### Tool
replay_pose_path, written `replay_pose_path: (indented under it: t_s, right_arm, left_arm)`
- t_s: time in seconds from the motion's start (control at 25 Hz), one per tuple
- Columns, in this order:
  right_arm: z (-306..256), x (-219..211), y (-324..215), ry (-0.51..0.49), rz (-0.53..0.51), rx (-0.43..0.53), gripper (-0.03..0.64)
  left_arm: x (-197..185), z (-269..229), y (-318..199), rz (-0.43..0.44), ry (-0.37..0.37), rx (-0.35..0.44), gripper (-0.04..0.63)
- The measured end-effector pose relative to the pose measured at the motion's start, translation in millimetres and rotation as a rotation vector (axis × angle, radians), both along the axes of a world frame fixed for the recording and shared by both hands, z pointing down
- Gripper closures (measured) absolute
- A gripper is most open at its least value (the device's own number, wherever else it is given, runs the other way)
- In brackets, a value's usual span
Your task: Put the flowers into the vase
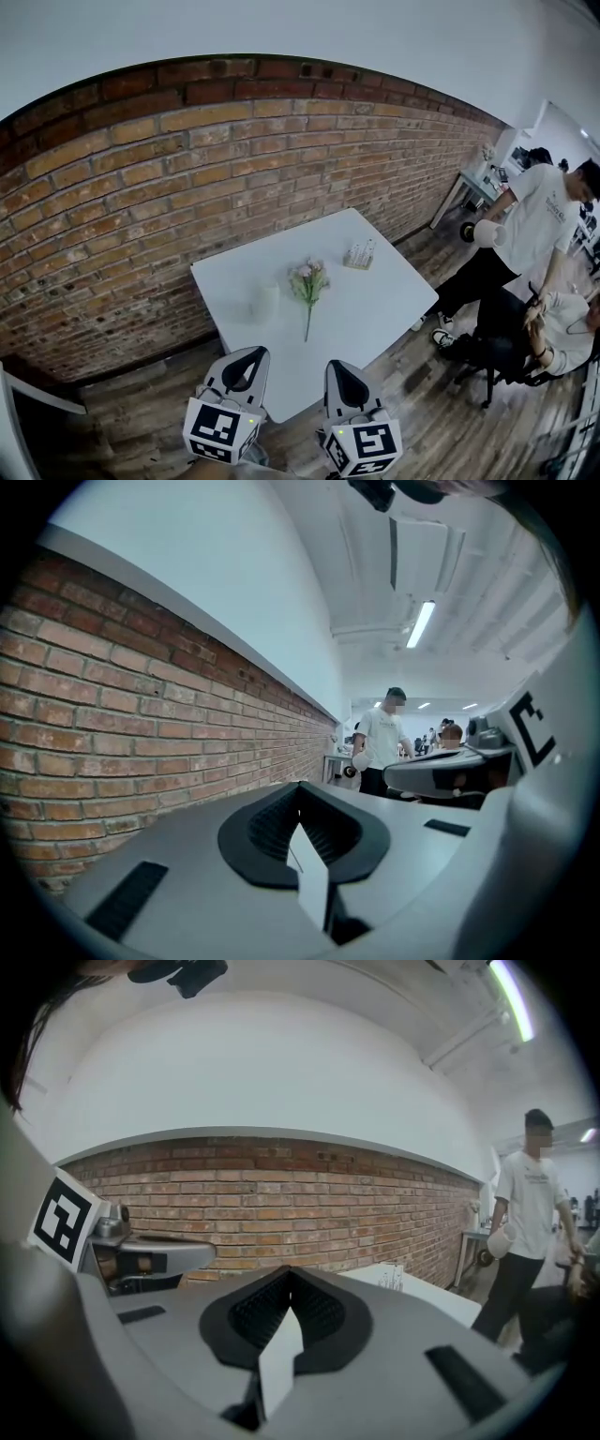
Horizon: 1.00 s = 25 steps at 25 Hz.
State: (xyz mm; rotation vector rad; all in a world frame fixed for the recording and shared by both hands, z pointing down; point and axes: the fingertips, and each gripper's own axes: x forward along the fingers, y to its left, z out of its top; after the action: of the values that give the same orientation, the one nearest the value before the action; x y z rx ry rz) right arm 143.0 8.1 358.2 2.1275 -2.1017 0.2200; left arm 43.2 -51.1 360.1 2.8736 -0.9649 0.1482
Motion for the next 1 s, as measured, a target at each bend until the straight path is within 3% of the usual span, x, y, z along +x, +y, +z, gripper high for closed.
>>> replay_pose_path:
  t_s: [0.44,1.0]
  right_arm:
    - [15,4,-58,-0.006,0.05,-0.053,0.611]
    - [58,28,-111,-0.078,-0.048,-0.226,0.609]
  left_arm:
    - [13,6,-57,0.089,-0.02,-0.003,0.588]
    - [29,33,-80,0.065,-0.069,-0.055,0.588]
